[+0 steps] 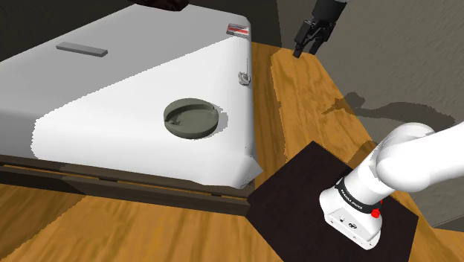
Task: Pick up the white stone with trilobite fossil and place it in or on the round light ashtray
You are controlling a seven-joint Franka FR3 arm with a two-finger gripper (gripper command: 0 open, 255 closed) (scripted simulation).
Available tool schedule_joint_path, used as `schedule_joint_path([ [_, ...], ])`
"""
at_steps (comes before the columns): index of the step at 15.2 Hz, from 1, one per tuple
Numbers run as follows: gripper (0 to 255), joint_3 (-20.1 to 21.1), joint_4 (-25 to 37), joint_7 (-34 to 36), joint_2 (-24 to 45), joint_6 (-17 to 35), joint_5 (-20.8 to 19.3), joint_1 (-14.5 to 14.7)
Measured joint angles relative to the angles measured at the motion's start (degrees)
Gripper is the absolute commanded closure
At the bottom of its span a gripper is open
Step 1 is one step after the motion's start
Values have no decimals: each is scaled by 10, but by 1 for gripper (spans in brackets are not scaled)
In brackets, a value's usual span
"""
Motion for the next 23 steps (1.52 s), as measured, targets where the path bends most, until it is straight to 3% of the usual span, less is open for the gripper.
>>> schedule_joint_path([
  [13, 0, -32, 158, -56, 288, 97, 9, -1],
  [23, 0, -36, 380, -93, 534, 97, 34, -15],
])
